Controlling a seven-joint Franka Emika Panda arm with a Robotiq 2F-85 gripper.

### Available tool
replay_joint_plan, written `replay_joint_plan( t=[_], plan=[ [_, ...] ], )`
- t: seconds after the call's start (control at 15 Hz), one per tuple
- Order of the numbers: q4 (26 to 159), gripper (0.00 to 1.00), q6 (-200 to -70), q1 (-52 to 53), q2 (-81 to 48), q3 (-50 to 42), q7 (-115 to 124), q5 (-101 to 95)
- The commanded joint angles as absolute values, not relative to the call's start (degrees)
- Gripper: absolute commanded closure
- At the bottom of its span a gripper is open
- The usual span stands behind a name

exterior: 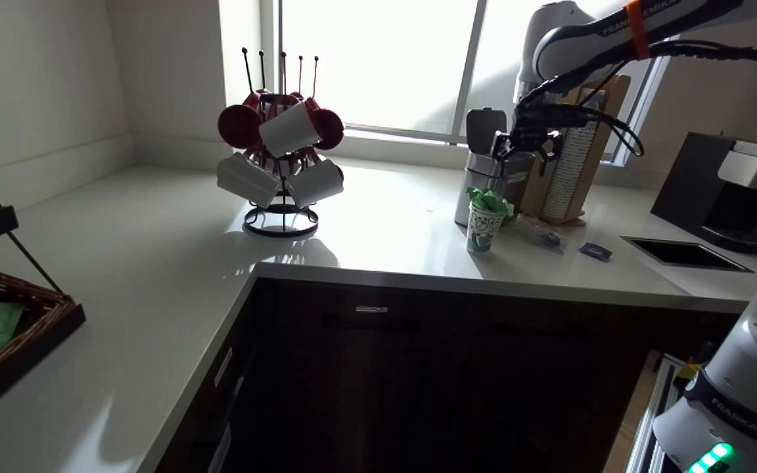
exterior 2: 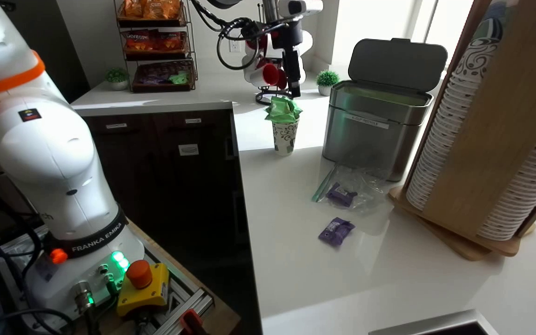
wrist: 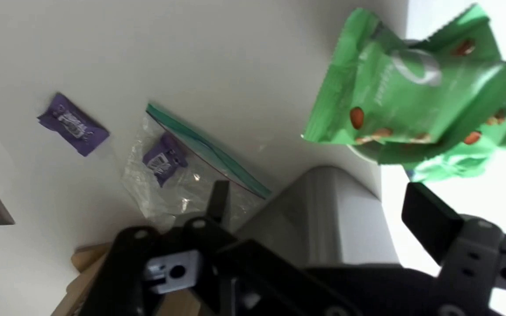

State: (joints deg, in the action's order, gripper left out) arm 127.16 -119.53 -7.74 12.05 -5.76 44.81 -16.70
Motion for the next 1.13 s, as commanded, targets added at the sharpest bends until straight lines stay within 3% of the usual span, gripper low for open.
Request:
replay_joint_plan(
  t=[0.0,0.4,1.07],
  plan=[
    [132.3,0.00,-128.3,-8.4,17.1,-5.6,43.5,-12.7],
    [135.4,0.00,-134.0,-8.0,19.6,-4.5,38.7,-6.7],
    [134.0,0.00,-132.5,-9.1,18.5,-2.3,37.8,-6.3]
  ],
)
